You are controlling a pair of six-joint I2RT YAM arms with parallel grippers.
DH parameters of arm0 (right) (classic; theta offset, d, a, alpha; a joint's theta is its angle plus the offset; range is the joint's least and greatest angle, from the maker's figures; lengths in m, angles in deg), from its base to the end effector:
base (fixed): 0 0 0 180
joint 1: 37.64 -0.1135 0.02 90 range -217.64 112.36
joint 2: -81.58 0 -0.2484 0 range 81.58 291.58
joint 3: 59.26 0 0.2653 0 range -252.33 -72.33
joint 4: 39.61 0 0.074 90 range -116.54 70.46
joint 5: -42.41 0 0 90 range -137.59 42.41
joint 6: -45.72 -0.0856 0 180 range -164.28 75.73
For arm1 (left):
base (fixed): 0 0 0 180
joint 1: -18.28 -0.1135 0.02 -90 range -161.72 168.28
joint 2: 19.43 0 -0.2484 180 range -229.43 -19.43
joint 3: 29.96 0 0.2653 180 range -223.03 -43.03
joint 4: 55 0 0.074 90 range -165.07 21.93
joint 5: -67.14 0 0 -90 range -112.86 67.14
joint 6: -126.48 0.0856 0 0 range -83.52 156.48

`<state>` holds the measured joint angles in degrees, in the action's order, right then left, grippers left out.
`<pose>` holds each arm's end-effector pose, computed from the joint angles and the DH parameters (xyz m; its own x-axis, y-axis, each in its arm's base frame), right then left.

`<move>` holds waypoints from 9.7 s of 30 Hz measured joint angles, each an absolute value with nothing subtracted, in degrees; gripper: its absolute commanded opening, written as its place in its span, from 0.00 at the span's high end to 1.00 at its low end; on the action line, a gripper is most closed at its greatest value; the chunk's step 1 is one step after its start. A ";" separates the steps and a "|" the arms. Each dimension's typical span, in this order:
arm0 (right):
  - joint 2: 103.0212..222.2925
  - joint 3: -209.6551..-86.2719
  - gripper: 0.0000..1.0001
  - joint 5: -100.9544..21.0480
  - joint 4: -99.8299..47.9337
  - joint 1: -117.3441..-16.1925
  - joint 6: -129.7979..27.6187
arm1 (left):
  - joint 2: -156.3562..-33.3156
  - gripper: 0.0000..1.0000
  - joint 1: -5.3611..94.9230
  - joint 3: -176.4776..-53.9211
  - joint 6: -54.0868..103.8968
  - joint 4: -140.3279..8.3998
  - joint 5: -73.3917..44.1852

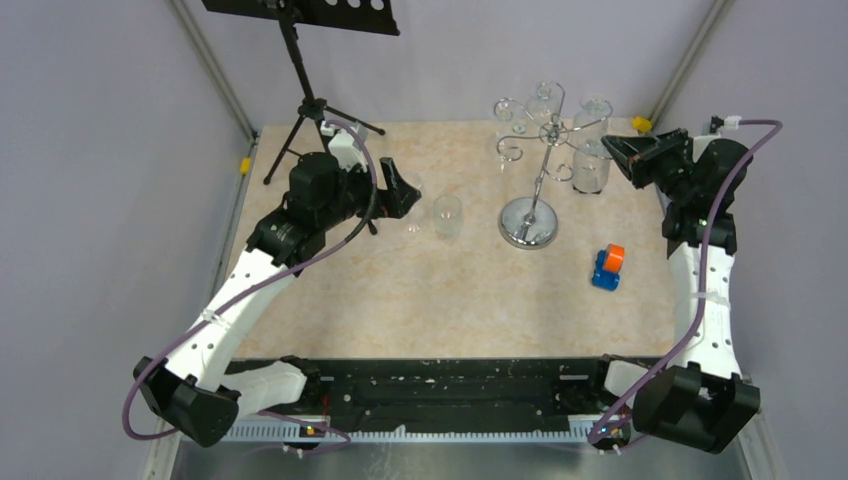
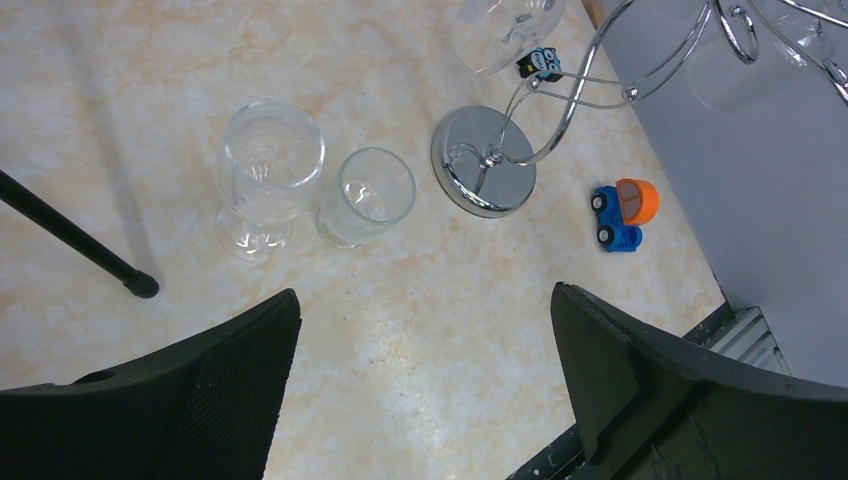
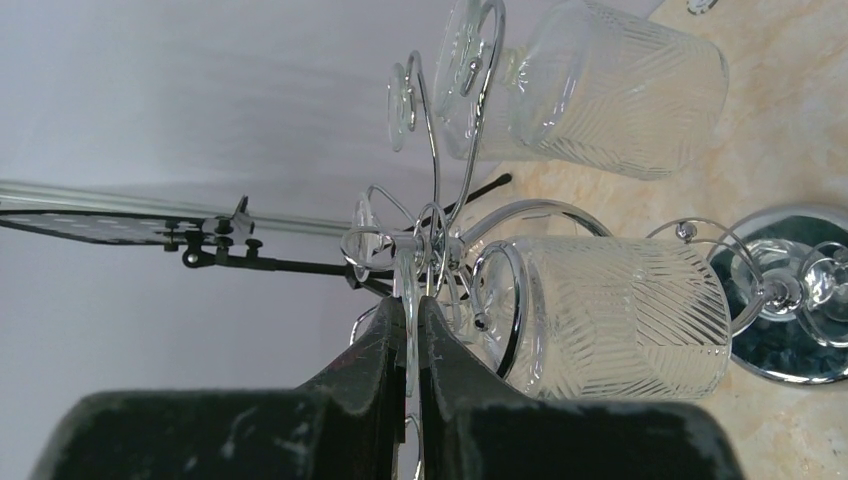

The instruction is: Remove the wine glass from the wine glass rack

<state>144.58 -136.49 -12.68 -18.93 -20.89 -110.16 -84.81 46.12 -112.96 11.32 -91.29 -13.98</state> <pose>0.3087 -0.0418 0.3838 -0.3253 0.8795 -0.3474 -0.0278 0.3583 0.9332 0.2764 -0.1609 0.3689 -0.5074 -0.2071 -0.8365 0.4143 0.7925 -0.4475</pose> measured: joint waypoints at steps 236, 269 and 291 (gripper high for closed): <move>112.93 -132.05 0.24 -30.97 2.84 -28.91 -97.75 | -94.37 0.05 42.62 -118.67 12.34 -108.23 -30.28; 163.66 -165.12 0.79 -33.35 1.93 -28.91 -86.95 | -84.31 0.03 42.62 -113.18 17.15 -101.89 -27.82; 166.17 -165.10 0.75 -34.25 -1.64 -28.91 -92.39 | -84.29 0.03 42.62 -113.07 17.15 -101.87 -28.36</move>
<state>166.17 -165.10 -34.25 -1.64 -28.91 -92.39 -84.29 42.62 -113.07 17.15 -101.87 -28.36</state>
